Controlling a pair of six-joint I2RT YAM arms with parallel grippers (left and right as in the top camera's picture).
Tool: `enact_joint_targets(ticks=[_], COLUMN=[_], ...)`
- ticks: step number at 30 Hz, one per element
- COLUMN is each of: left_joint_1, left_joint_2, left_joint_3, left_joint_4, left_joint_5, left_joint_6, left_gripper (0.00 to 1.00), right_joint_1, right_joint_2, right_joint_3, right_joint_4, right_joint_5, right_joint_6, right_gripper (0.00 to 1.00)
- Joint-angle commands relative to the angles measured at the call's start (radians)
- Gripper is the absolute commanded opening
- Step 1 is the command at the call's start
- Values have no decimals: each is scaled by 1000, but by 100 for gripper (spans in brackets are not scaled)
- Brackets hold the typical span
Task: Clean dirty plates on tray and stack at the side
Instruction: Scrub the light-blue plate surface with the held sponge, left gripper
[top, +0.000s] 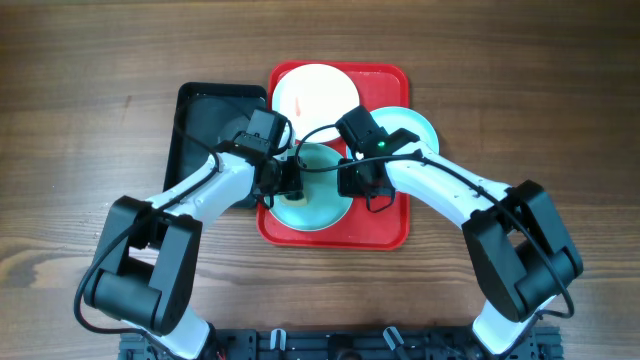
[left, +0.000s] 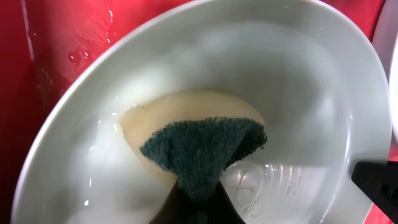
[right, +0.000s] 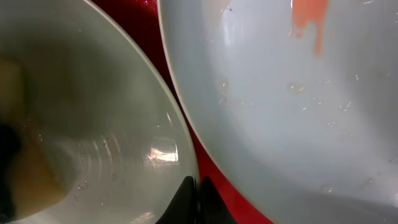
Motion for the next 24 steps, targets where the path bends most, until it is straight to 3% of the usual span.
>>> enact_joint_targets(ticks=[1, 13, 24], left_joint_1=[-18, -124, -130], left_joint_2=[43, 43, 43], left_joint_3=[-29, -29, -29], left_joint_4=[-15, 37, 48], left_joint_5=[55, 54, 71], left_joint_6=[-10, -9, -62], left_gripper=[4, 4, 4], right_joint_1=[9, 9, 9], right_joint_2=[17, 17, 17], right_joint_3=[-5, -5, -5], right_joint_4=[26, 38, 39], right_joint_5=[-82, -111, -111], right_joint_6=[-23, -47, -47], right_gripper=[4, 4, 4])
